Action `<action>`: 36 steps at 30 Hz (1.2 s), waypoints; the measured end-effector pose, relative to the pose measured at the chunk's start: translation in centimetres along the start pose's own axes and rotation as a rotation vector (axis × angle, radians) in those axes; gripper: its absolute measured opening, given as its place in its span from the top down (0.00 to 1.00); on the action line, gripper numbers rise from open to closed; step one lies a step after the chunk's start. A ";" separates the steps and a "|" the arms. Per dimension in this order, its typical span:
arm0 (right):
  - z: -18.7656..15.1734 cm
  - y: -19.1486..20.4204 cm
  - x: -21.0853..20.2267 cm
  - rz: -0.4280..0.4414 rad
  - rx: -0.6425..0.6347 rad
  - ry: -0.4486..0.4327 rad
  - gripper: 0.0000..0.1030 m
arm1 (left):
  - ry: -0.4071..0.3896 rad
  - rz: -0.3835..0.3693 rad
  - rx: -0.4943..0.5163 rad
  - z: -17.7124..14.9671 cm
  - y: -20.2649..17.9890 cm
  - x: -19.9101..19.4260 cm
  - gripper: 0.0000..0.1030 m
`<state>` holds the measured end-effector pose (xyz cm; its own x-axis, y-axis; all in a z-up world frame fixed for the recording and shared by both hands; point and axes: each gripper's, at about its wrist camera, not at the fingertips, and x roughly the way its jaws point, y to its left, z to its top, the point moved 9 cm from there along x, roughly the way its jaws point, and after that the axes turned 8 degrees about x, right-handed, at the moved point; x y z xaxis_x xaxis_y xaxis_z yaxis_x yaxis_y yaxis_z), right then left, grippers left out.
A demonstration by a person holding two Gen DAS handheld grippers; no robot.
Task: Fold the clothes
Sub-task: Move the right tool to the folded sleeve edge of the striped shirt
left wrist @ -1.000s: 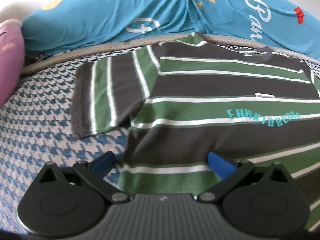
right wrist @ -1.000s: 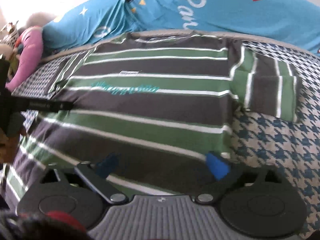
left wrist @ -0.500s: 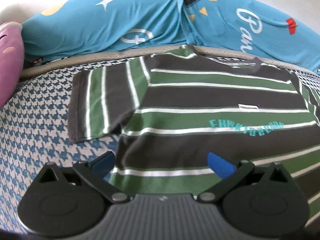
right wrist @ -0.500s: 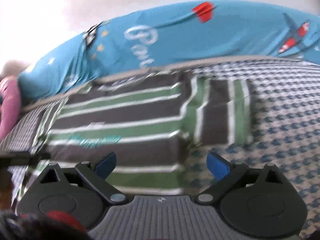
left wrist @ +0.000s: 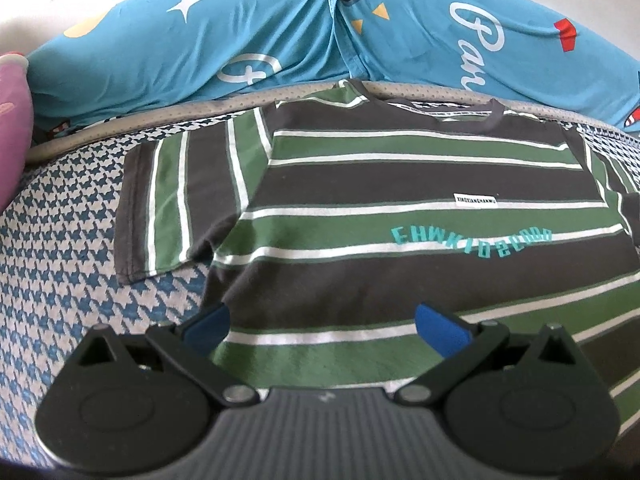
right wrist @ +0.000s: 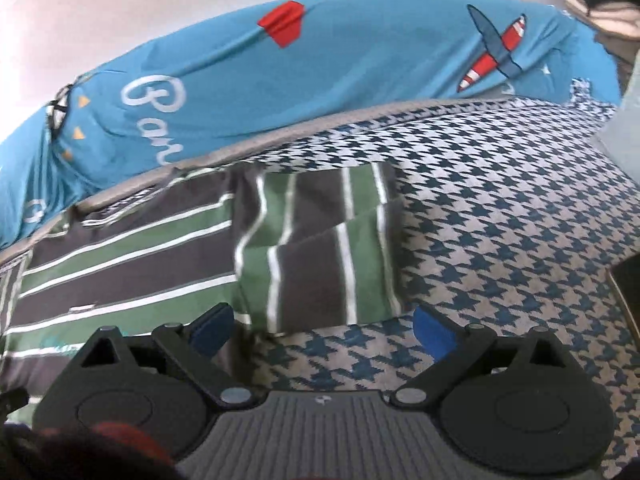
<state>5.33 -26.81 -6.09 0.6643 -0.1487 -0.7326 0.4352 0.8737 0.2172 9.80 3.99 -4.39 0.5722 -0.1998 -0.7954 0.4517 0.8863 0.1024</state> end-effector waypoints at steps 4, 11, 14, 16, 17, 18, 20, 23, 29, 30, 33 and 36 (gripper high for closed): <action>0.4 -0.5 0.5 -0.066 -0.002 -0.015 0.06 | 0.004 -0.002 0.006 0.0 -0.2 0.1 0.00; 1.6 -0.9 0.8 -0.121 0.009 -0.052 0.06 | 0.015 -0.006 0.016 -0.2 -0.6 0.3 0.00; 2.0 -1.2 1.4 -0.163 0.012 -0.043 0.06 | 0.019 -0.008 0.020 -0.2 -0.8 0.4 0.00; 2.2 -1.2 1.8 -0.185 0.012 -0.031 0.06 | 0.023 -0.011 0.022 -0.2 -0.9 0.5 0.00; 2.3 -1.1 1.9 -0.187 0.012 -0.028 0.06 | 0.024 -0.012 0.022 -0.2 -1.0 0.5 0.00; 2.4 -1.0 2.1 -0.187 0.011 -0.027 0.06 | 0.025 -0.013 0.022 -0.2 -1.0 0.5 0.00; 2.5 -0.7 2.3 -0.178 0.008 -0.022 0.06 | 0.028 -0.016 0.023 -0.2 -1.2 0.6 0.00; 3.0 -0.4 2.4 -0.146 0.003 -0.029 0.06 | 0.031 -0.021 0.018 -0.1 -1.1 0.6 0.00; 4.8 -0.9 1.9 0.010 0.062 -0.083 0.06 | 0.040 -0.025 0.001 0.1 -0.7 0.9 0.00; 5.1 -1.2 1.9 0.033 0.076 -0.090 0.06 | 0.040 -0.027 -0.002 0.1 -0.7 0.9 0.00; 5.4 -1.5 2.3 0.051 0.078 -0.099 0.06 | 0.043 -0.033 -0.009 0.2 -0.6 1.0 0.00; 5.4 -1.2 2.9 0.052 0.051 -0.103 0.06 | 0.044 -0.034 -0.009 0.4 -0.7 1.1 0.00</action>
<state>10.08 -30.79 -4.99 0.7449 -0.1529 -0.6494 0.4270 0.8572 0.2880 10.42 3.03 -5.15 0.5263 -0.2114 -0.8236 0.4640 0.8831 0.0699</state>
